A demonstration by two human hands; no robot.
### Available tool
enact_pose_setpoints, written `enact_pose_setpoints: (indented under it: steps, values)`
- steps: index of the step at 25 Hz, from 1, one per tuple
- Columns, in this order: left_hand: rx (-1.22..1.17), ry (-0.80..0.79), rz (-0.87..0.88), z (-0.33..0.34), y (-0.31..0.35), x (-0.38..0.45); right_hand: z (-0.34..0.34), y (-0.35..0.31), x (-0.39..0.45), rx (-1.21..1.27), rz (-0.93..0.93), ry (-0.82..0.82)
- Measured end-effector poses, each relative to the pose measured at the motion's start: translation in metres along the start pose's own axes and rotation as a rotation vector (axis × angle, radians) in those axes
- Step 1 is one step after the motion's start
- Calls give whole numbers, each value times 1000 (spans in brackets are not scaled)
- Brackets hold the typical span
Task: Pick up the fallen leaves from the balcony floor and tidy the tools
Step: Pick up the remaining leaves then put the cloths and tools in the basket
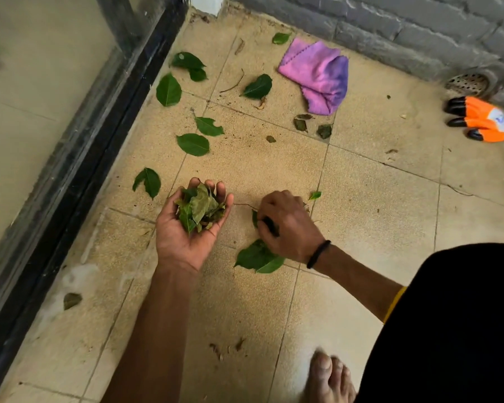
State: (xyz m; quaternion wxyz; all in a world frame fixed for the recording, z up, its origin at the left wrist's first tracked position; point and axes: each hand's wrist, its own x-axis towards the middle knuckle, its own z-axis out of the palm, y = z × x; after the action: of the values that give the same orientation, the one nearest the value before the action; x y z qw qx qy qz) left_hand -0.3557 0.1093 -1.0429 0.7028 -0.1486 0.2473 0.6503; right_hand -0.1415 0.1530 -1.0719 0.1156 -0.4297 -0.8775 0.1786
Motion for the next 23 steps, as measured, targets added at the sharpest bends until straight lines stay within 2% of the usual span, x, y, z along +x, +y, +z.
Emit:
enact_pose_setpoints:
  steps: [1,3,5,6,7,9,11,12,13,15,16,18,20,23]
  values:
    - [-5,-5,-4,0,-1,1,-7,12,-5,12,51,90]
    - [-15,-13,-16,-2,-5,2,-20,43,-8,54,293,236]
    - [3,-15,-37,-4,-8,3,-27,72,-8,89,583,271]
    - [14,-10,-42,-4,-9,4,-27,79,-8,93,669,263]
    - [17,-3,-44,-4,-9,4,-23,77,-8,91,683,251]
    - [8,1,-40,-5,-9,5,-8,55,-12,132,544,182]
    - [12,1,-37,-5,-8,8,0,27,-23,279,416,59]
    - [13,4,-40,-5,-9,9,-2,20,-29,308,388,53]
    - [10,3,-42,-6,-9,10,-9,18,-32,301,394,85]
    - [15,-8,-46,-9,-11,12,-30,23,-34,277,525,113]
    - [24,-8,-46,-11,-11,12,-41,25,-34,263,607,45]
    - [40,-2,-57,-14,-14,12,-54,18,-31,176,674,-198]
    - [37,2,-69,-17,-17,12,-50,0,-27,55,590,-369]
    - [47,16,-69,-22,-19,12,-27,-25,-24,-79,445,-435]
